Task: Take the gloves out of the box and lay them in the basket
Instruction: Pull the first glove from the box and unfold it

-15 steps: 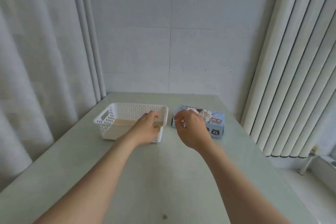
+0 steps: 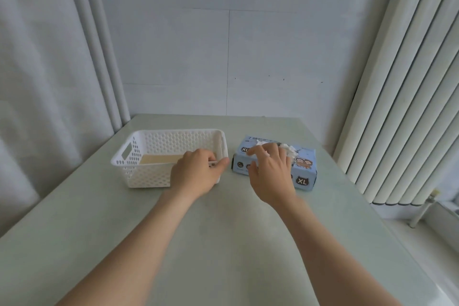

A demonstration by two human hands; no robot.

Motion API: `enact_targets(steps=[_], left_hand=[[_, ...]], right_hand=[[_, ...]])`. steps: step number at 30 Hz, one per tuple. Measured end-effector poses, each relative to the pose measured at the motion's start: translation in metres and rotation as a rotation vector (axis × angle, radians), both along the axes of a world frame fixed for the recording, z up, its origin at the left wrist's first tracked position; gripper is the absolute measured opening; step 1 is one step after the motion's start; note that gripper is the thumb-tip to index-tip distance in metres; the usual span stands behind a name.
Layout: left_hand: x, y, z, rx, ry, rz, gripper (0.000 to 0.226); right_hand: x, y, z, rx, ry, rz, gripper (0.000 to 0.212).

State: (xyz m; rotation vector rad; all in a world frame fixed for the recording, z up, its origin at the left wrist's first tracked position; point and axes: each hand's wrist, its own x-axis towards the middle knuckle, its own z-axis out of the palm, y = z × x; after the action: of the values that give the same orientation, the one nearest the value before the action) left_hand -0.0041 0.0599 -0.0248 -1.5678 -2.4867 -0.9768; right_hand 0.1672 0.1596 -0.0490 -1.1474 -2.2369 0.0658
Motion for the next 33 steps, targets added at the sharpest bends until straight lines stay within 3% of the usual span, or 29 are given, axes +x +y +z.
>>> enact_targets(steps=[8,13,16,23,29,33], left_hand=[[0.006,0.016,-0.025,0.233,0.158,0.202,0.044],[0.017,0.017,-0.042,0.538,0.232,0.139,0.017],[0.027,0.018,-0.041,0.64,0.326,-0.01,0.009],[0.046,0.023,-0.047,0.489,0.372,-0.349,0.033],[0.057,0.027,-0.049,0.337,0.221,-0.441,0.029],[0.056,0.021,-0.047,0.283,0.228,-0.481,0.031]], right_hand=[[0.006,0.014,-0.037,0.101,-0.088,-0.058,0.048],[0.013,0.028,-0.039,0.126,-0.079,-0.075,0.046],[0.014,0.027,-0.035,0.059,-0.005,-0.066,0.045],[0.022,0.008,-0.021,0.089,0.113,0.004,0.057],[0.026,-0.005,-0.01,0.045,0.284,0.131,0.046],[0.038,-0.009,0.003,0.019,0.313,0.156,0.036]])
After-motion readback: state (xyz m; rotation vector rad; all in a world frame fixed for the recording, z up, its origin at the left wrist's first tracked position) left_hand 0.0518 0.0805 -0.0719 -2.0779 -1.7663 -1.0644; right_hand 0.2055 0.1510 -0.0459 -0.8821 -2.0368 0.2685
